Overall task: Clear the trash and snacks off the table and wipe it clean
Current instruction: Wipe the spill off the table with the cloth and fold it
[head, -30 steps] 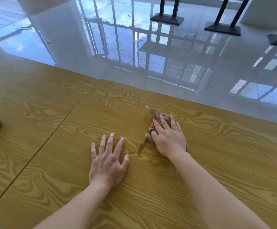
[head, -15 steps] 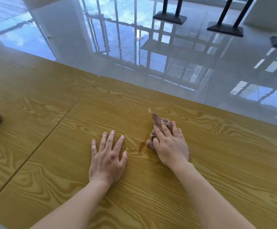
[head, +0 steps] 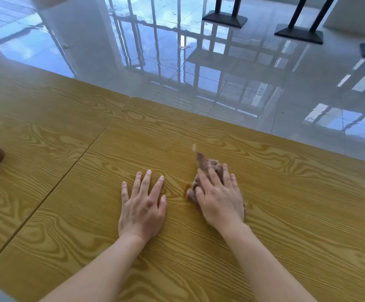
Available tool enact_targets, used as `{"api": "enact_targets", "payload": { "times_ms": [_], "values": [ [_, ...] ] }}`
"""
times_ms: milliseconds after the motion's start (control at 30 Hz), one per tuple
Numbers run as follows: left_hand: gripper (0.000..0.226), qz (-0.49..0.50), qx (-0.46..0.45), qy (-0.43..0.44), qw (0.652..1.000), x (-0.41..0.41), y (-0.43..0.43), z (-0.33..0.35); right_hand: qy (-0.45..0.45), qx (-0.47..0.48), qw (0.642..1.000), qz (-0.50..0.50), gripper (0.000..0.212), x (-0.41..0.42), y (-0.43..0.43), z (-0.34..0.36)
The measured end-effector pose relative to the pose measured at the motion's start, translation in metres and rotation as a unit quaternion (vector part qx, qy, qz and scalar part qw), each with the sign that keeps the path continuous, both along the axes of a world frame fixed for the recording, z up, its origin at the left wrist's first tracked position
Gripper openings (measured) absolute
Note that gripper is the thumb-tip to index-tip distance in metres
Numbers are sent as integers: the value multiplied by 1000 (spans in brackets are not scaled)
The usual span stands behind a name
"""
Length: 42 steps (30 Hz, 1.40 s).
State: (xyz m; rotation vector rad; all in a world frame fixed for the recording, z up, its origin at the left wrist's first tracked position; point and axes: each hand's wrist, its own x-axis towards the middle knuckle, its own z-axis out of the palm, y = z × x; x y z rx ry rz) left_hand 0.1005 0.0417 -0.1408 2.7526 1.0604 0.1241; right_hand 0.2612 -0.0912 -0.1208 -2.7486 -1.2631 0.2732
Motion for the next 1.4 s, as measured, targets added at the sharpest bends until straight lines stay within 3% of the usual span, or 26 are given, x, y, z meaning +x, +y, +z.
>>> {"api": "enact_targets", "payload": {
  "times_ms": [67, 133, 300, 367, 500, 600, 667, 733, 833, 967, 1067, 1233, 1333, 1400],
  "values": [
    [60, 4, -7, -13, 1000, 0, 0, 1, -15, 7, 992, 121, 54, -19, -19, -3],
    [57, 4, -11, -25, 1000, -1, -1, 1, -36, 7, 983, 179, 53, -24, -47, -7],
    [49, 4, -19, -39, 999, -2, -2, -1, -26, -9, 999, -39, 58, 6, -41, -5],
    [49, 3, -23, -42, 999, -2, -3, 0, -5, -1, 997, -71, 58, 4, -9, -2],
    [49, 13, -37, -62, 997, -1, -3, 2, 13, 7, 997, 77, 59, -22, 20, -1],
    [43, 21, -42, -91, 995, -2, -4, 1, -15, 13, 983, 180, 56, -26, -20, -9],
    [40, 26, -42, -103, 993, -2, -5, 0, -27, 1, 990, 136, 58, -7, -49, -12],
    [40, 24, -35, -102, 994, -2, -5, -1, -25, -25, 999, 26, 62, 18, -56, -10],
    [46, 23, -47, -109, 993, 0, -7, -2, -6, -25, 994, -103, 61, 30, -14, -4],
    [51, 18, -39, -104, 994, -2, 0, 0, 19, 11, 1000, -5, 62, -14, 39, -5],
    [50, 17, -15, -72, 997, -6, 8, -1, 0, 16, 997, 69, 60, -41, 9, -10],
    [60, -27, 7, -32, 999, 1, -4, 0, -21, -36, 994, -98, 61, 17, -114, -7],
    [62, -22, 18, -6, 1000, 0, 1, -2, -12, -56, 973, -224, 62, 40, -116, -3],
    [64, -32, 21, 20, 999, 1, -3, 3, -2, -49, 976, -211, 61, 23, -101, 2]
  ]
}}
